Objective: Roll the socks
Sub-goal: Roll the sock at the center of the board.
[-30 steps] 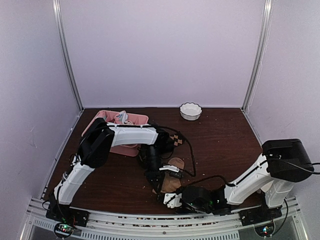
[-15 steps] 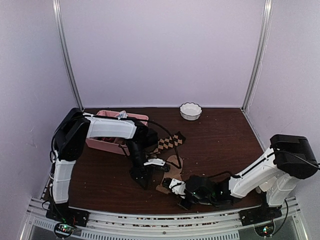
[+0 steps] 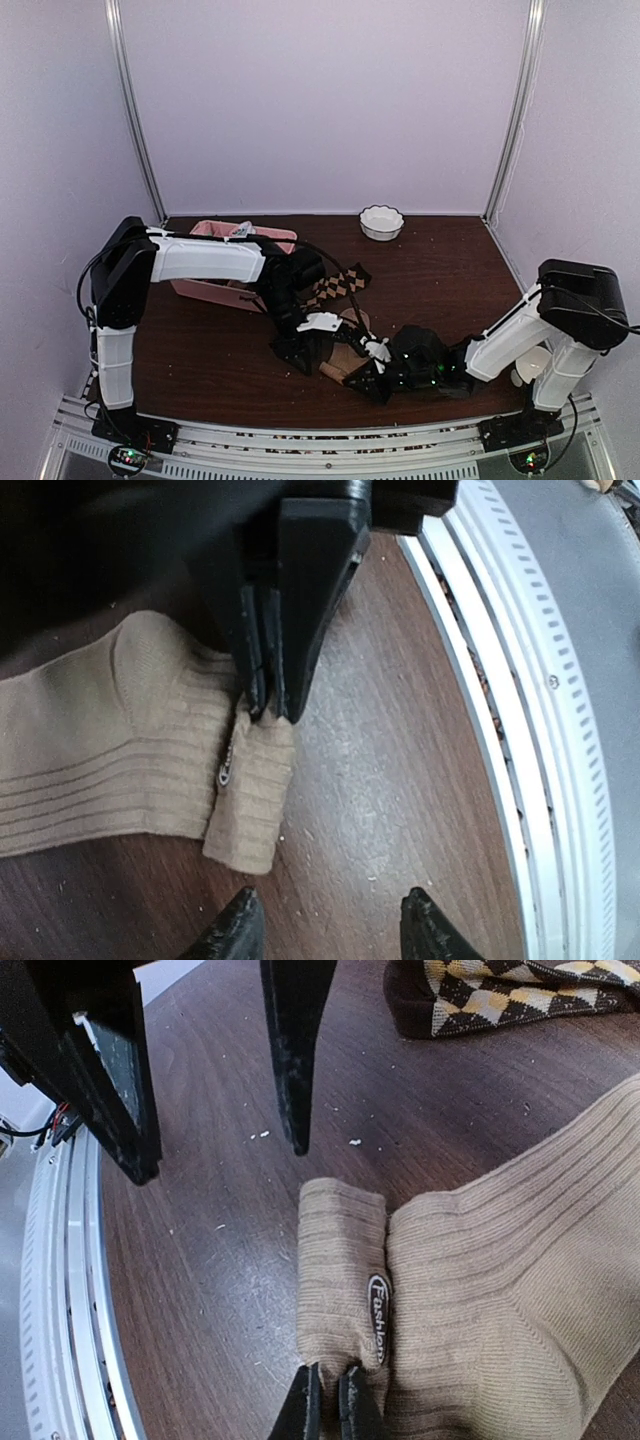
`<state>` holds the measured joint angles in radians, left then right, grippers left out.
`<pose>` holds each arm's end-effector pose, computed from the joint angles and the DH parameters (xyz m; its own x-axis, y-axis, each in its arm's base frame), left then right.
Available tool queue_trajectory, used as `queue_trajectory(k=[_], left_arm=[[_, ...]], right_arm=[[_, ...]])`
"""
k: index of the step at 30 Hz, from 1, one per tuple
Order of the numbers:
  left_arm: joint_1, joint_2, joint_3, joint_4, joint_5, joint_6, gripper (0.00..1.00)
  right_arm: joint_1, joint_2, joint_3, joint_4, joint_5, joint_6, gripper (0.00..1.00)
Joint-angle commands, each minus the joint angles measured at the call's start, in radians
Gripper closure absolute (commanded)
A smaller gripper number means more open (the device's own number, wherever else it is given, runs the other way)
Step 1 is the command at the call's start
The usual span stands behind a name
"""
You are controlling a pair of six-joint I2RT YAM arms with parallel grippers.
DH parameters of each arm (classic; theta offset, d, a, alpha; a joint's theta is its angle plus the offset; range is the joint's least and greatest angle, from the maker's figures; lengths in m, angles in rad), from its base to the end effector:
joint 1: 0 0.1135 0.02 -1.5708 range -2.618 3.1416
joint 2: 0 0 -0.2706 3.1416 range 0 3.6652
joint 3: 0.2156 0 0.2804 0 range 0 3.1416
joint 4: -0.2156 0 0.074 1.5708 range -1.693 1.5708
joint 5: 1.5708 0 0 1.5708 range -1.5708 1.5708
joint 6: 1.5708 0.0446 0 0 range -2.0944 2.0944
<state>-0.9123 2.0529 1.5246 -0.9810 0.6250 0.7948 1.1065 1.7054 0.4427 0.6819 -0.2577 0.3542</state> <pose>0.2358 -0.3474 0.1570 0.0457 0.8868 -0.4599 0.9006 -0.2358 -0.3652 0.1217 0.2684 0.0746 -0.5634 -0.3760 -0.7356 -0.8152 0.3976 0.4211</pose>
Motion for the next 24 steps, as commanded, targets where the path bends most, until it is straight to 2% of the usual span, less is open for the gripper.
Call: queue_trajectory(k=[1,7,12,17,24], left_arm=[[-0.011,-0.009,-0.006,0.119,-0.044,-0.003,0.53],[-0.048,0.017,0.018,0.164,-0.063,-0.008,0.53],[-0.069,0.06,0.009,0.161,-0.077,-0.002,0.58],[-0.071,0.067,0.008,0.166,-0.069,-0.004,0.61],[-0.071,0.138,0.06,0.125,-0.092,-0.007,0.84]], right_arm=[[-0.023,0.069,-0.036,-0.081,-0.089,0.091,1.0],[-0.078,0.153,-0.046,0.019,-0.213,0.193,1.0],[-0.089,0.217,-0.071,0.148,-0.281,0.26,1.0],[-0.1,0.248,-0.048,0.129,-0.321,0.278,1.0],[-0.117,0.247,-0.04,0.096,-0.338,0.296,1.0]])
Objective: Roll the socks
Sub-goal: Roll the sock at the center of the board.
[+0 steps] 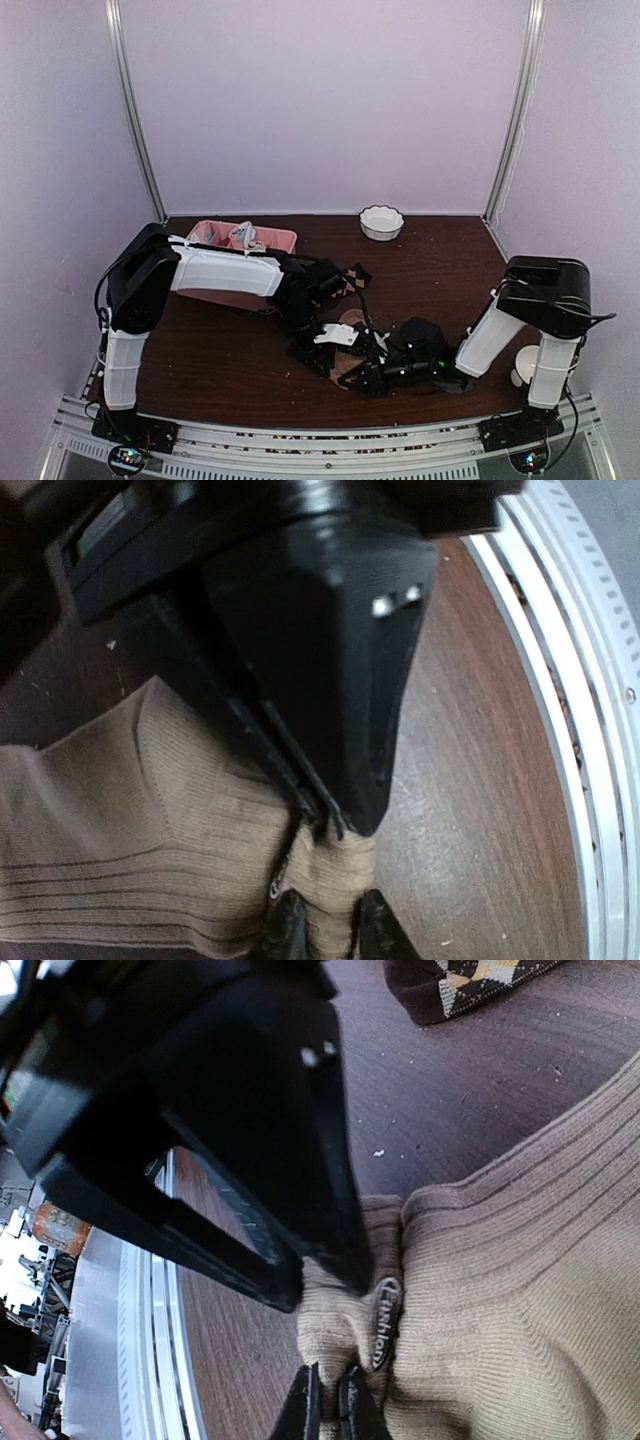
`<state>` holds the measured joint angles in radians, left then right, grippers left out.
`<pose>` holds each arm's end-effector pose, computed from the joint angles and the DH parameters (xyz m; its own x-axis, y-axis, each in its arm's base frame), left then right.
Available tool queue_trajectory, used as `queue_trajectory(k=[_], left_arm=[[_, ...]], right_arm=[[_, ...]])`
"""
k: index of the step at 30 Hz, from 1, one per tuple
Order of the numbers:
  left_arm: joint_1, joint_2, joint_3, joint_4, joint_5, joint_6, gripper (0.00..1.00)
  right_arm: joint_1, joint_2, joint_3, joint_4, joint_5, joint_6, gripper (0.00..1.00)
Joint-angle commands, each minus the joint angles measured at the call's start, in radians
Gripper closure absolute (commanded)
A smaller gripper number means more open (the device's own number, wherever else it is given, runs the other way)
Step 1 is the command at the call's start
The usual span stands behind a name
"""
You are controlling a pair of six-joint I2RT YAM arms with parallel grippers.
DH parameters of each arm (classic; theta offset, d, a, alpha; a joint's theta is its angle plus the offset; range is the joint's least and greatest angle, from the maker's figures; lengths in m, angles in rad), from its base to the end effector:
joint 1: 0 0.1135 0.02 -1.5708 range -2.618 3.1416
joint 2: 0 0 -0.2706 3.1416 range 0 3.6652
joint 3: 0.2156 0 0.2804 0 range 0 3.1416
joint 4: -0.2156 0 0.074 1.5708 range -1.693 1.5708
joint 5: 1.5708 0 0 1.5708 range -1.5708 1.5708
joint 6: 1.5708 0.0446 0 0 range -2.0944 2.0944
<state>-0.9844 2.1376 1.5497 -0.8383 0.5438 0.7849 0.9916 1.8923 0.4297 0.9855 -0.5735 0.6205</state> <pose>0.2257 -0.3815 0.1288 0.1455 0.8739 -0.4638 0.9205 -0.2915 -0.2604 0.1405 0.2591 0.0532 -0.7666 -0.2799 -0.5779 -0.6404 0.2694 0.7192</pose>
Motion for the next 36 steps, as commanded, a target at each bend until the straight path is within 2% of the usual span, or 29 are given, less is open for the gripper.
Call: queue_trajectory(k=[1,6,11,13,18,25,33,36], left_arm=[[0.001,0.061,0.038,-0.03,-0.009,0.006,0.86],[0.001,0.068,0.021,-0.041,-0.006,0.007,0.87],[0.014,0.104,0.075,-0.102,0.026,-0.045,1.0],[0.029,0.139,0.122,-0.169,0.082,-0.067,1.0],[0.055,0.231,0.218,-0.325,0.187,-0.122,1.0],[0.101,0.34,0.299,-0.457,0.326,-0.193,1.0],[0.107,0.398,0.372,-0.495,0.299,-0.24,1.0],[0.107,0.412,0.401,-0.495,0.268,-0.275,1.0]], right_arm=[[-0.004,0.063,-0.034,-0.197,-0.024,0.035,1.0],[-0.014,0.077,-0.039,-0.169,-0.044,0.053,1.0],[-0.013,0.021,-0.064,-0.182,0.005,-0.021,0.85],[-0.01,-0.03,-0.084,-0.213,0.066,-0.067,0.79],[0.032,-0.16,-0.124,-0.287,0.232,-0.163,0.74],[0.189,-0.321,-0.199,-0.271,0.515,-0.285,0.67],[0.335,-0.452,-0.186,-0.44,0.765,-0.401,0.64],[0.363,-0.525,-0.187,-0.502,0.881,-0.406,0.57]])
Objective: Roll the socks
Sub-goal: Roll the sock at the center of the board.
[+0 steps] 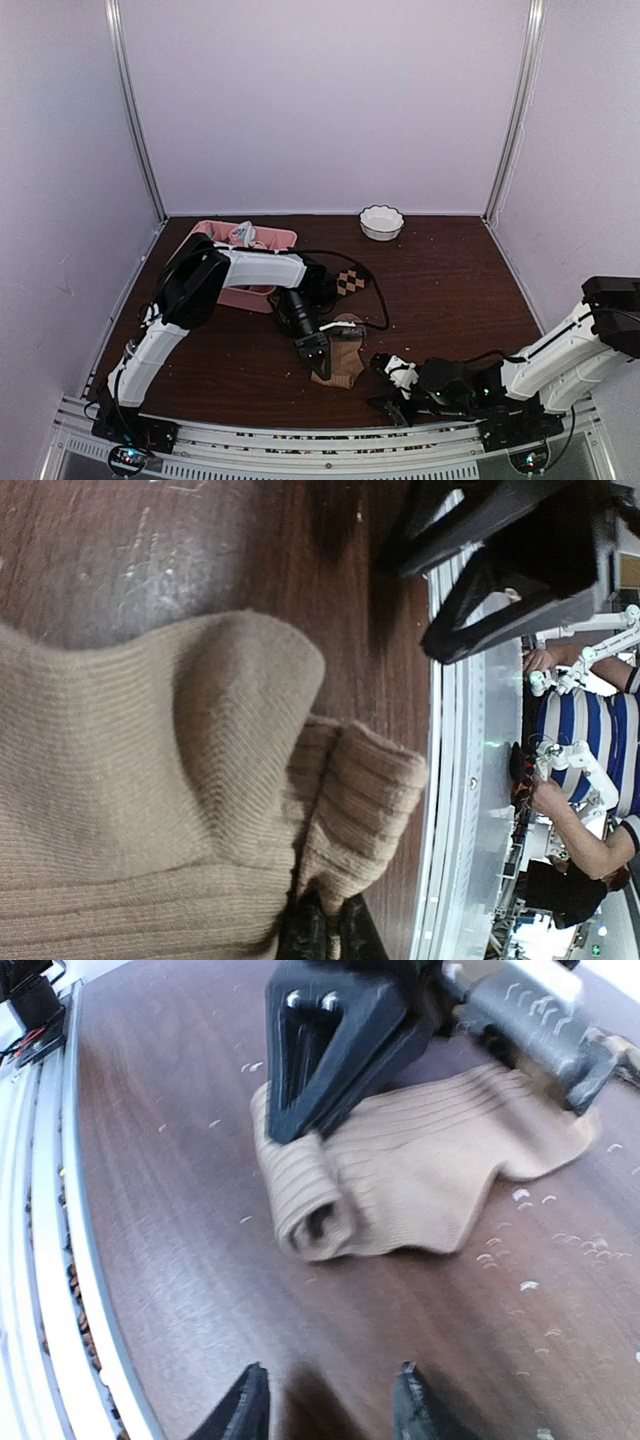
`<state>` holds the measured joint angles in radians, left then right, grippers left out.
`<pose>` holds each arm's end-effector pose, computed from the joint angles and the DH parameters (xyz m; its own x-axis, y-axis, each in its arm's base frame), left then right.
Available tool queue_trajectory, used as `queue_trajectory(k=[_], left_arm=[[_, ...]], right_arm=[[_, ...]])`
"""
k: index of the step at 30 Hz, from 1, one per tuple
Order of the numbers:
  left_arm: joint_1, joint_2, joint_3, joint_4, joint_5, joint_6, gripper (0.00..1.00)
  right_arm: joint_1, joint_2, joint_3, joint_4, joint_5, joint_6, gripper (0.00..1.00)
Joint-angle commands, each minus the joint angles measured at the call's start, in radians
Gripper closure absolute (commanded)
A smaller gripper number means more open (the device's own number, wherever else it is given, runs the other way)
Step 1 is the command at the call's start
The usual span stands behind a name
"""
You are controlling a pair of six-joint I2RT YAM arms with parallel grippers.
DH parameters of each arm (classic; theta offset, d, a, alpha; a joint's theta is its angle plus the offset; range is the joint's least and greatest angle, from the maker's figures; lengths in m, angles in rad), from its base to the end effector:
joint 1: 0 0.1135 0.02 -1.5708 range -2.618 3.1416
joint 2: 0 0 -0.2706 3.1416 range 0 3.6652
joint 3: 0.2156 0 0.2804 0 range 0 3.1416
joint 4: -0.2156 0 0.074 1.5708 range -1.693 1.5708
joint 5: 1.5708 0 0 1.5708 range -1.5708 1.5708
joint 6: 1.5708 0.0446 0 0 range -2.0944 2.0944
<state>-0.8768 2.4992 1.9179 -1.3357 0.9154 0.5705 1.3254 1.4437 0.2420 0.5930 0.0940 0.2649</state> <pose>0.2697 -0.3794 0.0802 -0.3463 0.9308 -0.1172 0.5744 0.1116 -0.8109 0.0618 0.2295 0.0804 -0.3820 -0.4524 -0.8058 -0.8776 0.4508 0.1630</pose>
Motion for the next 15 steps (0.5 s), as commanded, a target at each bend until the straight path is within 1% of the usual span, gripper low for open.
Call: queue_trajectory(k=[1,2,3,5,7,8,9,10,11,12,14,15], left_arm=[[0.0,0.056,0.039,0.003,-0.116,-0.071,1.0],[-0.001,0.059,0.045,0.003,-0.131,-0.079,1.0],[-0.003,0.061,0.049,0.009,-0.152,-0.089,1.0],[-0.007,0.063,0.058,0.019,-0.207,-0.105,1.0],[-0.013,0.07,0.072,0.021,-0.251,-0.116,1.0],[-0.014,0.075,0.078,0.022,-0.268,-0.124,1.0],[-0.016,0.08,0.089,0.019,-0.274,-0.128,1.0],[-0.016,0.083,0.098,0.017,-0.278,-0.129,1.0],[-0.017,0.085,0.104,0.015,-0.283,-0.128,1.0],[-0.019,0.086,0.11,0.012,-0.295,-0.128,1.0],[-0.035,0.084,0.125,0.01,-0.334,-0.118,1.0],[-0.042,0.084,0.133,0.005,-0.349,-0.107,1.0]], right_arm=[[0.029,-0.099,-0.003,-0.115,0.236,-0.051,0.52],[0.029,-0.117,-0.007,-0.116,0.278,-0.044,0.5],[0.029,-0.135,-0.011,-0.117,0.341,-0.019,0.51],[0.029,-0.161,-0.02,-0.117,0.5,0.048,0.59],[0.02,-0.183,0.003,-0.192,0.584,0.124,0.55],[0.011,-0.193,0.005,-0.189,0.581,0.131,0.54],[0.01,-0.202,0.004,-0.189,0.58,0.142,0.39],[0.01,-0.204,-0.002,-0.183,0.593,0.161,0.06],[0.008,-0.201,-0.011,-0.176,0.606,0.18,0.0],[0.002,-0.196,-0.021,-0.178,0.607,0.198,0.0],[-0.014,-0.176,-0.034,-0.163,0.523,0.186,0.01],[-0.013,-0.169,-0.044,-0.132,0.468,0.148,0.01]])
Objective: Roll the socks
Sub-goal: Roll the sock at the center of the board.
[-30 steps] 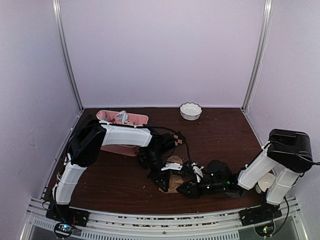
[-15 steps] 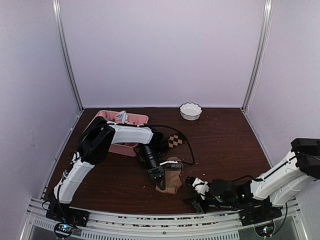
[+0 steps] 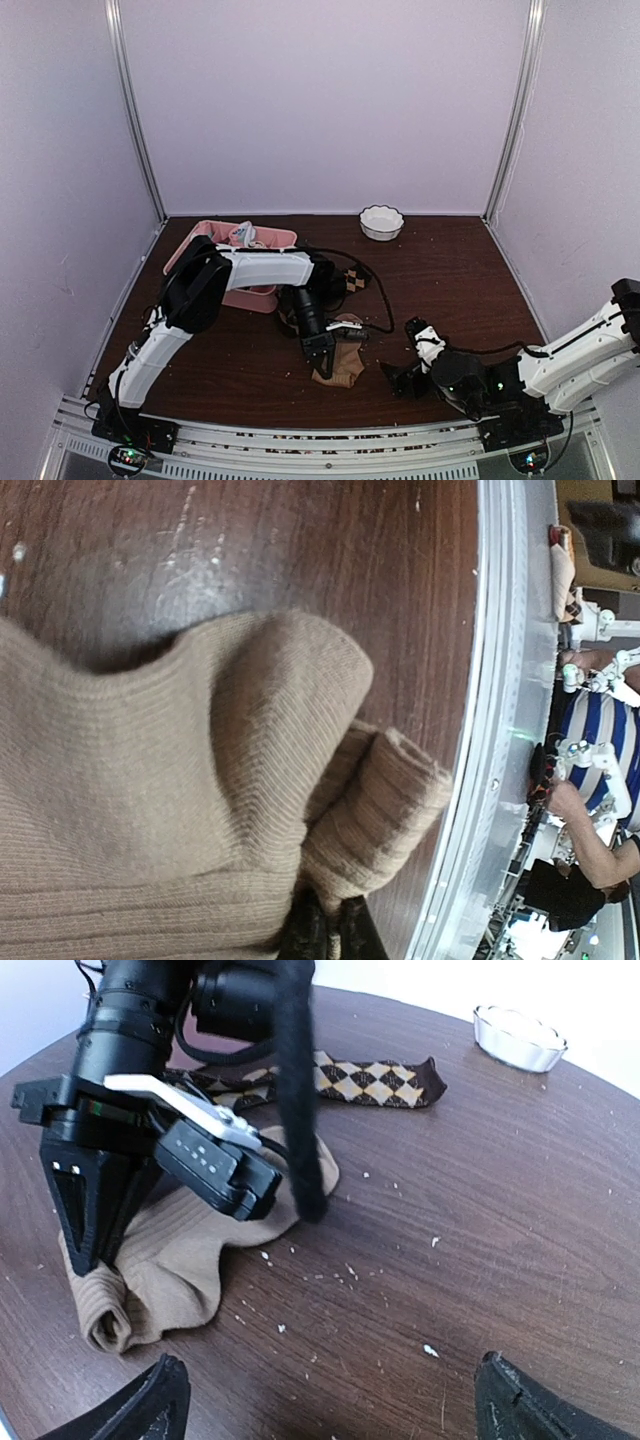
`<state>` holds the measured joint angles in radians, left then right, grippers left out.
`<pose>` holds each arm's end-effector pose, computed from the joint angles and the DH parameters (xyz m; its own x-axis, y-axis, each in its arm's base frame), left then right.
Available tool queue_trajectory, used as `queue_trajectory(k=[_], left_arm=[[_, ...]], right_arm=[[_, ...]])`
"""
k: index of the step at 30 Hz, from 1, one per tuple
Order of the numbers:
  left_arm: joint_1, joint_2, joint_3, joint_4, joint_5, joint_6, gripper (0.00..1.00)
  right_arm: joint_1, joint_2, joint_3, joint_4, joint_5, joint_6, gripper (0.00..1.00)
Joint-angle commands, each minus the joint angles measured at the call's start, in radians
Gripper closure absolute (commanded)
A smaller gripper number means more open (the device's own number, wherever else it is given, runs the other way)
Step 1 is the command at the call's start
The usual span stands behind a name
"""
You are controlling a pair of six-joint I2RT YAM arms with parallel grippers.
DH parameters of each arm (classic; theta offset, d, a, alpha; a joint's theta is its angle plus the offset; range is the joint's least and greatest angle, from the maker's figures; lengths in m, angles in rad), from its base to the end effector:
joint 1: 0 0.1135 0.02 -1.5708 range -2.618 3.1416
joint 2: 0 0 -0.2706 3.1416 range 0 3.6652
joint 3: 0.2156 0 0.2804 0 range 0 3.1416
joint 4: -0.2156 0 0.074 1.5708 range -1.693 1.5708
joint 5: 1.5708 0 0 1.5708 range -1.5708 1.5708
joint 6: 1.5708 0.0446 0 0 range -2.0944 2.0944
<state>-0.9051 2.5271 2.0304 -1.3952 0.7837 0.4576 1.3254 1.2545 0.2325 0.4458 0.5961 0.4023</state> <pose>0.2699 -0.3947 0.0915 -0.3404 0.9402 -0.0128 0.6352 0.2199 -0.7404 0.0784 0.2101 0.1079 -0.3913 -0.2288 -0.8914 -0.5816 0.8121 0.0469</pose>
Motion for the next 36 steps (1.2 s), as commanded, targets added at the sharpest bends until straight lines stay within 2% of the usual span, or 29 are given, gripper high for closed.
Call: queue_trajectory(k=[1,8,11,14,16,18,20,30,36], left_arm=[[-0.021,0.058,0.029,0.061,-0.227,0.011,1.0],[-0.044,0.082,0.083,0.046,-0.278,0.018,1.0],[-0.044,0.084,0.093,0.044,-0.284,0.03,1.0],[-0.044,0.098,0.114,0.031,-0.285,0.03,1.0],[-0.044,0.113,0.13,0.014,-0.278,0.034,1.0],[-0.044,0.12,0.135,0.009,-0.275,0.037,1.0],[-0.044,0.124,0.14,0.009,-0.277,0.042,1.0],[-0.044,0.147,0.171,-0.016,-0.268,0.065,1.0],[-0.042,0.149,0.182,-0.017,-0.272,0.067,1.0]], right_arm=[[-0.011,0.027,-0.042,0.049,-0.094,-0.042,0.01],[0.067,0.105,0.029,0.085,-0.323,-0.433,0.0],[0.092,0.139,0.093,0.071,-0.357,-0.557,0.04],[0.095,0.191,0.153,0.058,-0.384,-0.637,0.12],[0.092,0.252,0.199,0.046,-0.398,-0.682,0.23],[0.076,0.31,0.261,-0.003,-0.455,-0.711,0.39],[0.049,0.354,0.308,-0.032,-0.519,-0.714,0.49],[-0.015,0.439,0.363,0.008,-0.487,-0.752,0.5],[-0.029,0.452,0.351,-0.025,-0.53,-0.739,0.7]])
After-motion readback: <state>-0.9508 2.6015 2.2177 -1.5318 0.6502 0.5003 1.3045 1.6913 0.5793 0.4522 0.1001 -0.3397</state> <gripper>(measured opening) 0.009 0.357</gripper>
